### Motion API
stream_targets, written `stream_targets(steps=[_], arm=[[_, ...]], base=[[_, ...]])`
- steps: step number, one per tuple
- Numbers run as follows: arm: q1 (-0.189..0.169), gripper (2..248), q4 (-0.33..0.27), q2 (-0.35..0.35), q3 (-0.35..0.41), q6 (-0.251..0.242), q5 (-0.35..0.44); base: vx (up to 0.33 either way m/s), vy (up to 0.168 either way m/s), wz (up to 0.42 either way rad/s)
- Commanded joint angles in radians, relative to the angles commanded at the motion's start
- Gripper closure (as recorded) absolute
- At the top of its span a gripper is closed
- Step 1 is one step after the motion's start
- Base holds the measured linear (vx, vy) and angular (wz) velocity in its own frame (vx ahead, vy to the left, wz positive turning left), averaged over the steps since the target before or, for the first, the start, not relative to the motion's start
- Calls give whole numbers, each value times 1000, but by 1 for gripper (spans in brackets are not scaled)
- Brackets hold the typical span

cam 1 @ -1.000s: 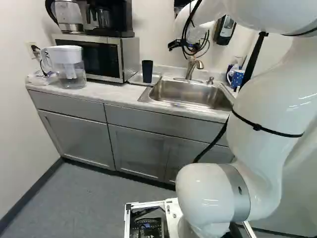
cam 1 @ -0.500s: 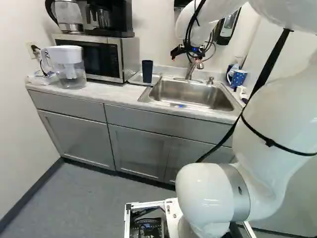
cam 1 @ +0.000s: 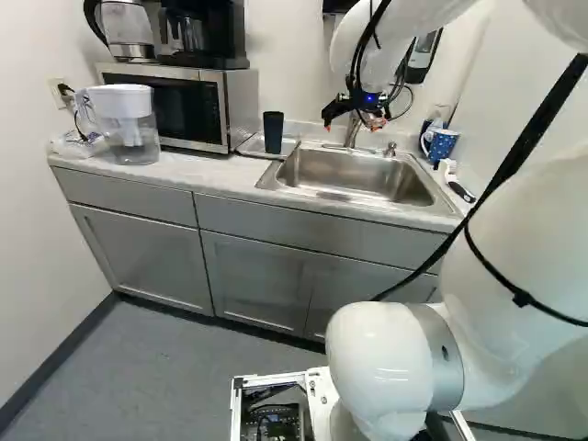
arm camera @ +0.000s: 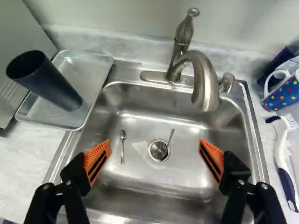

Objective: Rinse the cup and place it in the tray

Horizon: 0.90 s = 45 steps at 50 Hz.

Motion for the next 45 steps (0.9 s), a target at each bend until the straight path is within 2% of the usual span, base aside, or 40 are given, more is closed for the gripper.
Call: stream_targets(steps=[23, 45], arm=[[-23, 3, 0, 48, 43, 0, 0], [-23, 3, 0, 48, 43, 0, 0]], base=[[0, 0, 0], [0, 0, 0]])
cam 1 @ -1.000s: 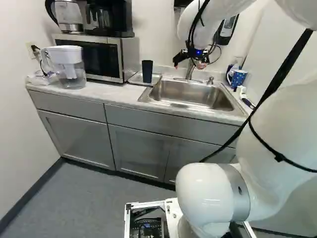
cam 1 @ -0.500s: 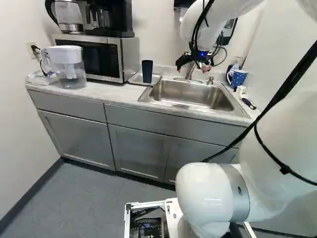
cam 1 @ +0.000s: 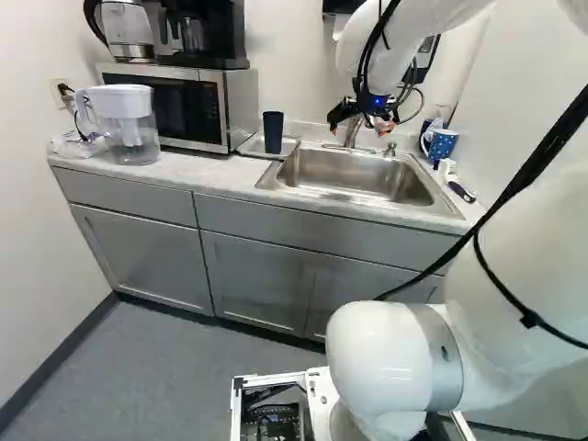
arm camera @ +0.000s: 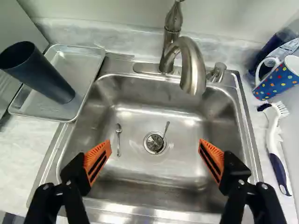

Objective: Rinse the cup and place it in the tray

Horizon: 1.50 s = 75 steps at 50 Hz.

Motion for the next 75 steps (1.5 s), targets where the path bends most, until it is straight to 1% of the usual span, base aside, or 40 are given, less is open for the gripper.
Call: stream_targets(steps=[18, 36, 57, 75], arm=[[0, 3, 0, 0, 0, 0, 0], [0, 3, 0, 0, 0, 0, 0], [0, 3, 0, 0, 0, 0, 0], [0, 3, 0, 0, 0, 0, 0]], base=[[0, 1, 4], [-64, 41, 16], [-229, 65, 9], [-249, 37, 11]])
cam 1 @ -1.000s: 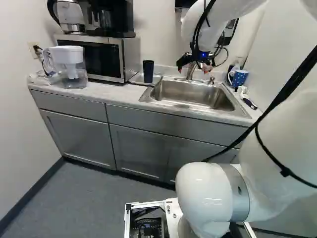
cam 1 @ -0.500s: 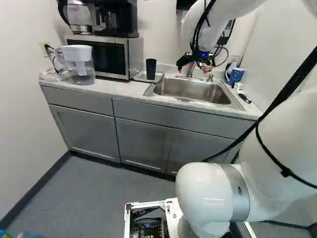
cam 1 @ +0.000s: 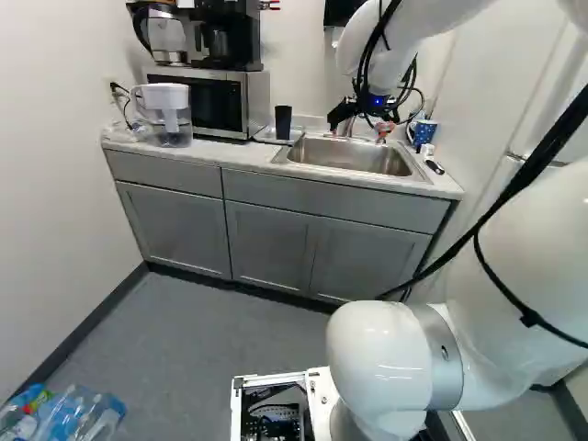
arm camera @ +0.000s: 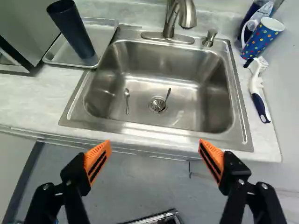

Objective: Rinse the cup and place it in the tray

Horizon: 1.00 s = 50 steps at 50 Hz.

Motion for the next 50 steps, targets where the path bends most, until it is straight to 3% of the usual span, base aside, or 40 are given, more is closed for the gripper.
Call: stream_targets(steps=[31, 50], arm=[[0, 3, 0, 0, 0, 0, 0], [1, 3, 0, 6, 5, 0, 0]], base=[[-196, 36, 15], [-42, 14, 2]])
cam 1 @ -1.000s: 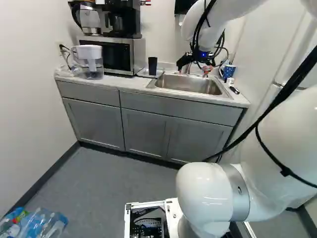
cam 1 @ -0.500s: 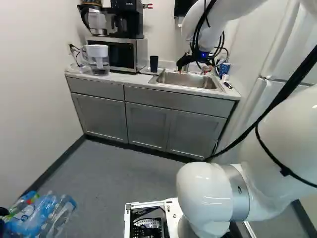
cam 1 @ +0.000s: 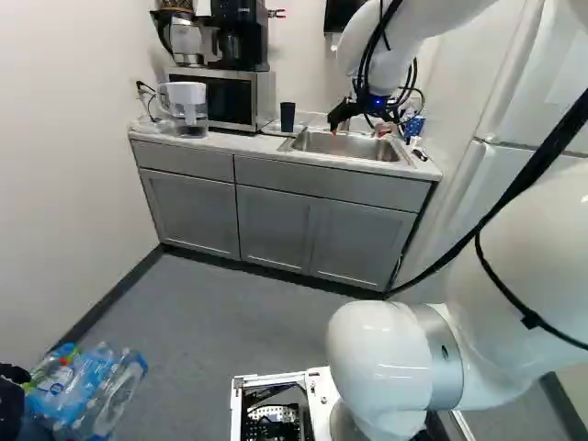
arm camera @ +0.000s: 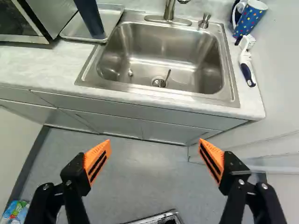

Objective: Rinse the cup and place it in the tray

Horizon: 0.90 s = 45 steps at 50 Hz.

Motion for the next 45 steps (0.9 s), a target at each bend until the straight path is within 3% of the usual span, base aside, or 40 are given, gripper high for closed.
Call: stream_targets(steps=[24, 45], arm=[[1, 3, 1, 0, 6, -1, 9], [7, 3, 10, 3, 44, -9, 64]], base=[[0, 0, 0], [0, 0, 0]])
